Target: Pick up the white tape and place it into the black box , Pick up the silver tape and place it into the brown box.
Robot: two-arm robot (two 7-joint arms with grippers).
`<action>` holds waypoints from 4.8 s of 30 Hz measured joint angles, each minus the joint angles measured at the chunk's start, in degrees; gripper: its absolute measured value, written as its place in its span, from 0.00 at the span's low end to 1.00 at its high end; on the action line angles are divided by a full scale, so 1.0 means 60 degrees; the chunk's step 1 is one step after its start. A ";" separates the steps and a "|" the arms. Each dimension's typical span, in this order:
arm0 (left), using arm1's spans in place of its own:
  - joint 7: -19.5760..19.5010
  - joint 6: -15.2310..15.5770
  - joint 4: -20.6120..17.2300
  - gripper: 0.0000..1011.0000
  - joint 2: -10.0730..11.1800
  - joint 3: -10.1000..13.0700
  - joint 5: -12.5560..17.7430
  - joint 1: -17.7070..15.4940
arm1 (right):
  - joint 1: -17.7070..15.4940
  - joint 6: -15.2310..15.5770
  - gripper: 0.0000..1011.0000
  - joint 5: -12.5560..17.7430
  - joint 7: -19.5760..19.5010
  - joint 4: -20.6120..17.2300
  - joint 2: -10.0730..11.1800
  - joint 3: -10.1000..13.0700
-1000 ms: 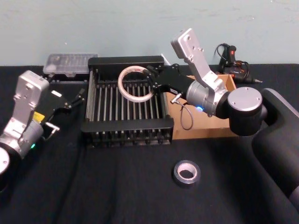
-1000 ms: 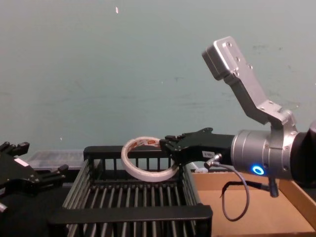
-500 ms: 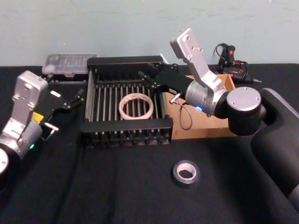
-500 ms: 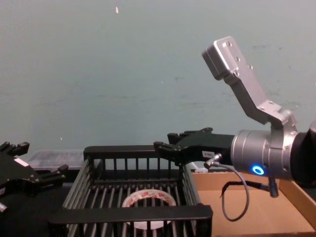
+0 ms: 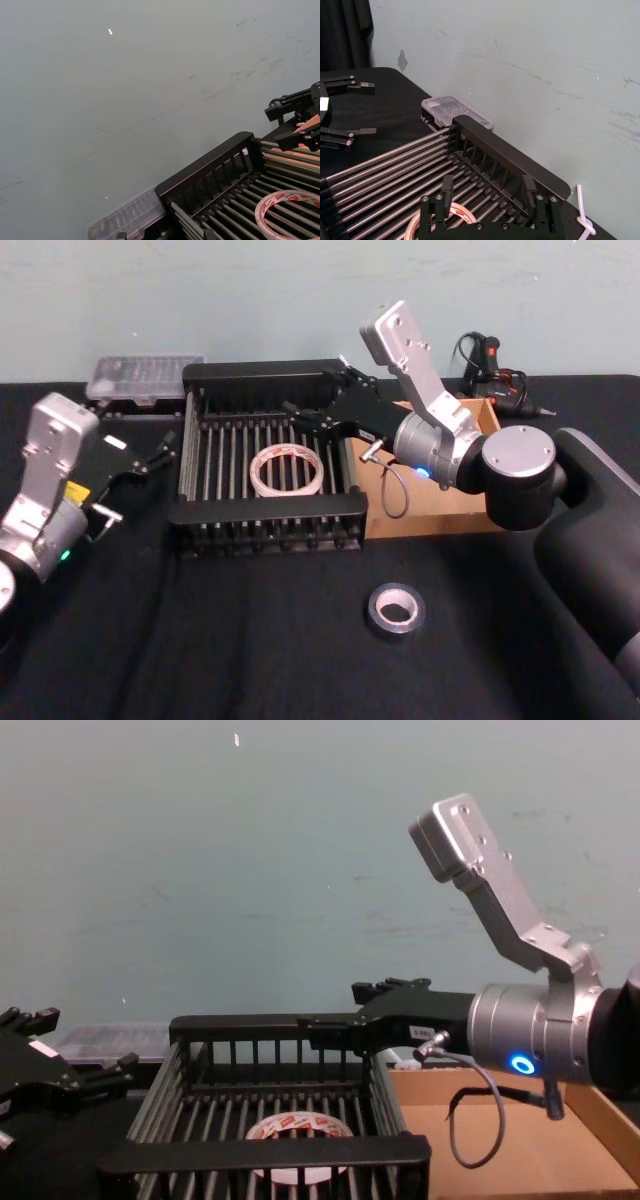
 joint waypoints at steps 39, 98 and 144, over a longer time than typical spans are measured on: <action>0.0000 0.0000 0.0000 0.99 0.0000 0.0000 0.0000 0.0000 | -0.3210 0.1085 0.99 0.1310 -0.0446 -0.4663 0.2059 0.1191; 0.0000 0.0000 0.0000 0.99 0.0000 0.0000 0.0000 -0.0001 | -0.5639 0.4080 0.99 0.2329 -0.0452 -0.7795 0.4464 0.1545; 0.0000 0.0000 0.0000 0.99 0.0000 0.0000 0.0000 0.0000 | -0.4930 0.4685 0.99 0.2585 -0.0396 -0.6457 0.4261 0.0684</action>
